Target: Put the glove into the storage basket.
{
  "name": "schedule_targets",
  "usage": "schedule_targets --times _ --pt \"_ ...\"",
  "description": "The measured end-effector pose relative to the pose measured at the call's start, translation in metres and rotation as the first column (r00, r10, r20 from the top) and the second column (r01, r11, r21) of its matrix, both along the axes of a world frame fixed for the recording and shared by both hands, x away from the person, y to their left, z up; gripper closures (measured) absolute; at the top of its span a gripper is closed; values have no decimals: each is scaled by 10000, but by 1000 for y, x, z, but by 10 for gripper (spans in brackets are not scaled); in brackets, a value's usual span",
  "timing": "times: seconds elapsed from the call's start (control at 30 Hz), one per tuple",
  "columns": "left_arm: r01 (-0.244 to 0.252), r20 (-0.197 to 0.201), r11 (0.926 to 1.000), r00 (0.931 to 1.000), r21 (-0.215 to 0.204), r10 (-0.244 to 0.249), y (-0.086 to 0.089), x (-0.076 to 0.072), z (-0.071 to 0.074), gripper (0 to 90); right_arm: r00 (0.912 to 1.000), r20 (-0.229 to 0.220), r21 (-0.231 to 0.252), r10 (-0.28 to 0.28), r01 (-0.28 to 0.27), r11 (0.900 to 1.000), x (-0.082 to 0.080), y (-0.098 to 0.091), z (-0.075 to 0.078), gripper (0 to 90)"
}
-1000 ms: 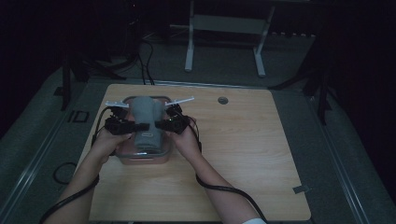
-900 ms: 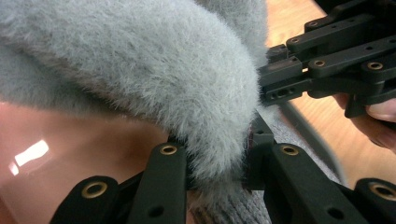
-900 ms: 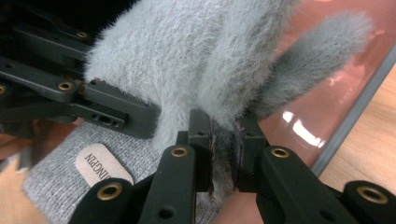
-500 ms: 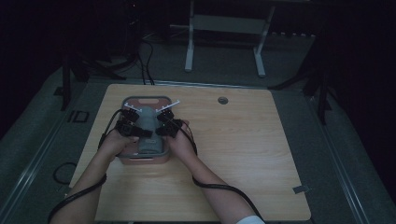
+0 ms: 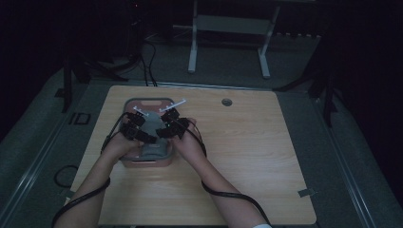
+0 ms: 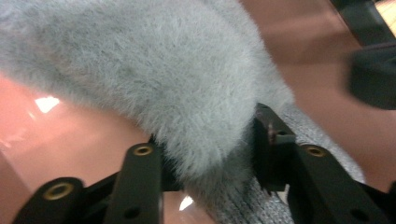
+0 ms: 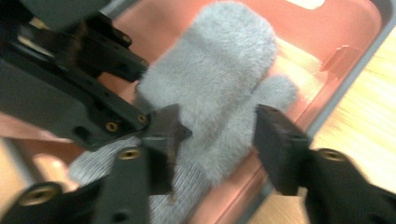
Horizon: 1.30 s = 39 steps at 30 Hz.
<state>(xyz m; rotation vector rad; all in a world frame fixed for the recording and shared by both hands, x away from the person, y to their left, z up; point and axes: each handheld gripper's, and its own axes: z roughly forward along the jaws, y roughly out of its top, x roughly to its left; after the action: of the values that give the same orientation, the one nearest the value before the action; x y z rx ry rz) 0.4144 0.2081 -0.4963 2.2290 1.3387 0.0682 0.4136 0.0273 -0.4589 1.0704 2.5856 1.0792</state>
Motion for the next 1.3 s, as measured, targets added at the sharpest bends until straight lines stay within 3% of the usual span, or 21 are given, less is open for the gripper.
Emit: schedule_targets --times 0.13,0.23,0.33,0.43,0.63,0.67,0.87,0.93,0.97,1.0,1.07,1.1,1.17,1.27,1.3 --pt "-265 296 9995 9992 -194 271 4 -1 3 457 9999 -78 858 -129 135 9962 2 -25 8 357" --pt "-446 599 9990 9972 -23 447 5 -3 5 395 9996 -45 1029 -291 294 9943 3 -44 12 279" --pt "-398 929 9989 9948 -252 420 8 -8 8 386 9995 -262 1257 -163 195 9919 5 -61 13 153" --pt "-609 1139 9964 9912 -590 674 14 -12 12 386 9996 -283 1121 -65 96 9937 3 -74 13 141" --pt "-1143 1482 9899 9809 -837 1258 28 -19 15 365 9996 -257 1172 -138 167 9930 2 -93 11 142" --pt "-1259 1634 9867 9763 -1028 1416 32 -24 17 365 9996 -204 1122 -171 193 9935 1 -96 11 147" --pt "-1099 2112 9849 9679 -1336 1366 34 -35 21 323 9998 181 1207 -90 68 9927 -6 -114 9 150" --pt "-939 2775 9818 9508 -1654 1377 31 -44 25 293 9993 362 1254 -7 -39 9921 -10 -124 7 145" --pt "-874 3243 9810 9355 -1731 1406 28 -50 28 263 9986 523 1300 22 -90 9915 -12 -128 7 145" --pt "-891 3379 9809 9301 -1727 1439 26 -51 29 206 9978 660 1279 68 -152 9917 -15 -134 7 144" --pt "-748 3828 9818 9135 -1743 1376 21 -57 32 177 9973 736 1301 65 -161 9914 -17 -138 7 144" --pt "-667 3959 9829 9089 -1714 1307 19 -59 33 162 9969 781 1285 69 -169 9916 -18 -141 6 144" --pt "-435 4359 9854 8929 -1648 1124 11 -65 36 143 9963 848 1322 117 -229 9910 -21 -146 7 144" --pt "-156 4724 9888 8773 -1483 847 0 -72 39 115 9945 1025 1187 203 -324 9924 -25 -154 5 144" --pt "-156 4724 9888 8773 -1483 847 0 -72 39 114 9945 1025 1187 203 -324 9924 -25 -154 5 144"
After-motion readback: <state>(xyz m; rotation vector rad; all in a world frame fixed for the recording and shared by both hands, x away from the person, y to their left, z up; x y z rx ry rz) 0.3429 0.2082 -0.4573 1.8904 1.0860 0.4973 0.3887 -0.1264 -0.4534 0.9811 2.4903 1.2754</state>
